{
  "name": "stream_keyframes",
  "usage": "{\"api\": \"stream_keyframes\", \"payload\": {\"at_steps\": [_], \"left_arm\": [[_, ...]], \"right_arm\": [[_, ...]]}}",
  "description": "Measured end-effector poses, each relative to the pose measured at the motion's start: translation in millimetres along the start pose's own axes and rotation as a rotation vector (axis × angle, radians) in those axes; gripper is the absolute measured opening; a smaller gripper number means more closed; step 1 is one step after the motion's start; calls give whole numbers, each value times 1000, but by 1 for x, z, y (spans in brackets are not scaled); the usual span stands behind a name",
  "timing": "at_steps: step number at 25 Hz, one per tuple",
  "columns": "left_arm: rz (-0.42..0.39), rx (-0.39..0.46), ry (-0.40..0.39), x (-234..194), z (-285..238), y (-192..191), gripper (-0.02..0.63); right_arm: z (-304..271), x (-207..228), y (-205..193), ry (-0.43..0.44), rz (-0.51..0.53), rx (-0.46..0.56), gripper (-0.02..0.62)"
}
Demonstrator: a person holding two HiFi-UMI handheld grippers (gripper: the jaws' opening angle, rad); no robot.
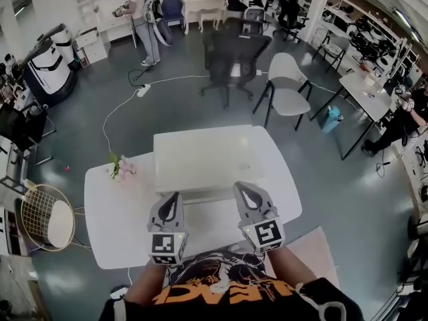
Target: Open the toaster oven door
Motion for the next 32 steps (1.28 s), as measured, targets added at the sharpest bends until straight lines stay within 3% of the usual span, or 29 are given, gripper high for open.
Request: {"api": "stream_keyframes", "payload": {"at_steps": [6,9,12,16,19,23,32], "left_arm": [[-9,-123,33,-22,-29,-18,20],[32,-218,71,-33,-28,-32,22],[68,-303,91,-47,-33,-48,97],[95,-436,119,-63,-35,-72,98],[192,-533,119,-68,-33,-92,106],[379,-574,110,-67,-38,-104,106],[536,-686,-16,-76,-48,-110,132]], "right_arm": [[-9,21,0,-57,-24,38,14],[-7,20,-2,-46,-44,18,14],[-8,20,-3,-45,-45,15,14],[-6,20,-5,-47,-48,2,14],[-3,20,-7,-54,-58,-5,14],[-1,20,-10,-58,-68,-12,14],[3,23,-18,-57,-79,-22,14]]}}
Point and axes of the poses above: the fingertips, and each gripper's own axes: z backward along the fingers, x to its right, y out of its top, the point moved 8 cm from there along z, backward along the fingers, and after that the axes turned 14 degrees about x, right-handed, at the moved point
